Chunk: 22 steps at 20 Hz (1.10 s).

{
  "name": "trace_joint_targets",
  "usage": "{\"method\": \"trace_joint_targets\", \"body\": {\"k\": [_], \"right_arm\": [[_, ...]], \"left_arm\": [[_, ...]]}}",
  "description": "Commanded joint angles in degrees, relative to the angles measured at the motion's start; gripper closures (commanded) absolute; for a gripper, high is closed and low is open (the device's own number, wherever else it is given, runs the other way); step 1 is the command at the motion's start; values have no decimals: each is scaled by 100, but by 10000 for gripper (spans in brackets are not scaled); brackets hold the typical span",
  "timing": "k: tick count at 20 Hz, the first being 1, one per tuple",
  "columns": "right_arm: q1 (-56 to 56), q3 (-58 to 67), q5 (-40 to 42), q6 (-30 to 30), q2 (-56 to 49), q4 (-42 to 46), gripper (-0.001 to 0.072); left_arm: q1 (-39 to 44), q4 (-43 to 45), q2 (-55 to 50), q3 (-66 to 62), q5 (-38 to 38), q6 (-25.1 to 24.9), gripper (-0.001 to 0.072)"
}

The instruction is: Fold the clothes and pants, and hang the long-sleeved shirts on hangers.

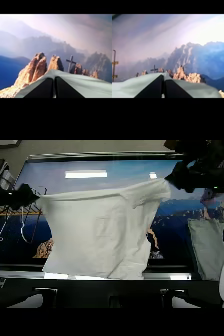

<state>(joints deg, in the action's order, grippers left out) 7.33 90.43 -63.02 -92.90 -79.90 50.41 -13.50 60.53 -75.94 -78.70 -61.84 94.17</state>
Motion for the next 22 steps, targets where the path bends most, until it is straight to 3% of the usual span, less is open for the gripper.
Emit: {"method": "trace_joint_targets", "body": {"k": [1, 4, 8, 9, 11, 12, 13, 14, 20, 22], "right_arm": [[-435, 7, 935, 138, -1727, -109, 680], [-597, 9, 1589, -22, -2354, -219, 680], [-647, 7, 1657, -101, -2583, -238, 655], [-640, 9, 1604, -105, -2568, -243, 580], [-638, 11, 1368, -114, -2452, -232, 375], [-581, 44, 1154, -105, -2352, -195, 323], [-466, 68, 824, -90, -2205, -195, 273], [-275, 68, 446, -17, -2031, -195, 208], [1353, -286, -2133, 1130, -898, -411, 196], [1733, -1141, -2253, 1252, -350, -417, 196]], "left_arm": [[568, -101, -1740, -111, 702, -118, 695], [826, -101, -2638, -645, 752, -118, 695], [1001, -129, -3182, -1169, 728, -116, 684], [1001, -127, -3193, -1204, 728, -116, 618], [925, -120, -3134, -1331, 588, -120, 384], [831, -125, -3091, -1462, 391, -118, 286], [697, -122, -3032, -1622, 94, -120, 260], [549, -116, -2957, -1779, -238, -136, 260], [-474, 74, -2000, -1902, -1864, -713, 259], [-743, 116, -1622, -1655, -2105, -654, 259]]}}
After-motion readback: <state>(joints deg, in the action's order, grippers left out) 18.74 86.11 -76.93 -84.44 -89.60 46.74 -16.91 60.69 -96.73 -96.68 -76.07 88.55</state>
